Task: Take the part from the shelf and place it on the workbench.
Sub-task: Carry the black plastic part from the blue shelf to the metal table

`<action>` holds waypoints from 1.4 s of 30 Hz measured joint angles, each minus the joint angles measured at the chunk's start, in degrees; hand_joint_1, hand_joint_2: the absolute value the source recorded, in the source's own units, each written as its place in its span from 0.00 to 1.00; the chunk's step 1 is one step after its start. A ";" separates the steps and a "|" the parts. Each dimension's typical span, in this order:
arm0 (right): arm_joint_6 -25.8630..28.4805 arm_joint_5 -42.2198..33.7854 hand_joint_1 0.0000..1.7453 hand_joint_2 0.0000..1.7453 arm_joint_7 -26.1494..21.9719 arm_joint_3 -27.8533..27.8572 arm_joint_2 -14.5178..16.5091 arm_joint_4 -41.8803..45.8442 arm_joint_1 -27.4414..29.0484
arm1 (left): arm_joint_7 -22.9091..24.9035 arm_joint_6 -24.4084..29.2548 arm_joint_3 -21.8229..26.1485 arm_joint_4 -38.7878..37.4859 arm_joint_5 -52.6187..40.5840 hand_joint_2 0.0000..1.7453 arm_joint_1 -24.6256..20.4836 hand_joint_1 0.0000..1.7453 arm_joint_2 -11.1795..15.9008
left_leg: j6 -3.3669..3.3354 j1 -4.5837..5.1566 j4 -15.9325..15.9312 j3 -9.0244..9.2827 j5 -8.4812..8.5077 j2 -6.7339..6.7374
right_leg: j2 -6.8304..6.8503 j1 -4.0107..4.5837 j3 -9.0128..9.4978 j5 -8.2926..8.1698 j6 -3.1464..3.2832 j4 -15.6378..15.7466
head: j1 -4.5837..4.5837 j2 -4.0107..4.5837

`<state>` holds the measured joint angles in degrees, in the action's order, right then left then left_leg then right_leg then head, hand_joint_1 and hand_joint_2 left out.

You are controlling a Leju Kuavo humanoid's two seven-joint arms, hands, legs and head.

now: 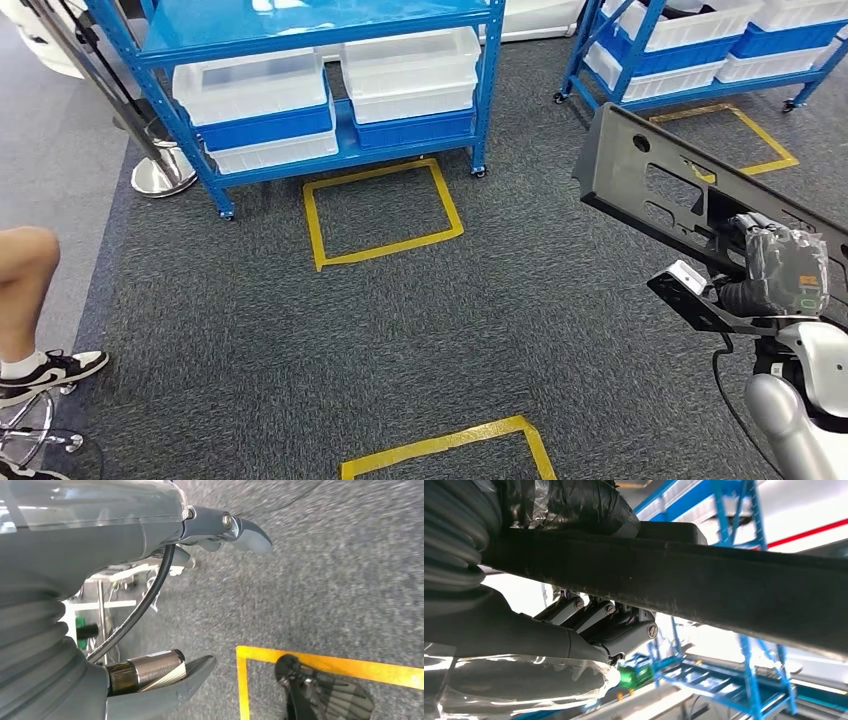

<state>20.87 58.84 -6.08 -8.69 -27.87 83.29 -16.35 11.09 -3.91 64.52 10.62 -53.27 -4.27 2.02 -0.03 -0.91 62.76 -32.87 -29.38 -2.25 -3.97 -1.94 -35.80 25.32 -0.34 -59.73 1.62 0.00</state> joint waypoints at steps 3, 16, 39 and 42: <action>-0.02 -0.25 1.00 1.00 0.19 0.71 -0.68 1.08 0.49 | 0.04 0.02 0.00 0.00 0.02 1.00 -0.01 0.00 -0.01 | -0.37 0.11 -3.64 1.64 0.74 -1.56 | -1.86 -0.11 -0.74 -0.81 -1.40 0.22 | -0.02 0.00; -2.34 -4.93 1.00 1.00 0.16 11.03 -6.47 7.75 7.06 | 0.20 0.02 0.11 0.00 0.31 1.00 0.23 0.00 -0.65 | -2.65 1.55 -4.14 0.66 1.89 6.82 | 7.08 1.00 1.12 1.91 -1.63 -1.32 | -0.27 0.00; -4.33 -4.62 1.00 1.00 0.03 18.74 -8.58 14.21 16.01 | 1.02 0.16 1.14 -0.02 0.29 1.00 0.18 0.00 -1.11 | -3.31 0.76 -6.27 2.63 2.22 2.53 | 2.44 0.54 -3.72 3.88 -2.38 -6.46 | -0.54 0.00; -4.33 -4.57 1.00 1.00 0.05 18.97 -8.58 14.45 17.26 | 1.07 -0.04 1.20 -0.02 0.01 1.00 0.41 0.00 -1.16 | -3.39 0.96 -6.07 2.39 2.11 4.72 | 3.63 0.29 -6.94 6.64 -2.97 -14.20 | -0.56 0.00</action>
<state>16.55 54.27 -6.03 10.28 -36.45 97.74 0.91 12.16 -3.96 65.72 10.60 -53.26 -3.86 0.86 -3.42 0.05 56.69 -30.48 -27.26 2.47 -0.35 -1.65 -42.75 31.96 -3.31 -73.93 1.07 0.00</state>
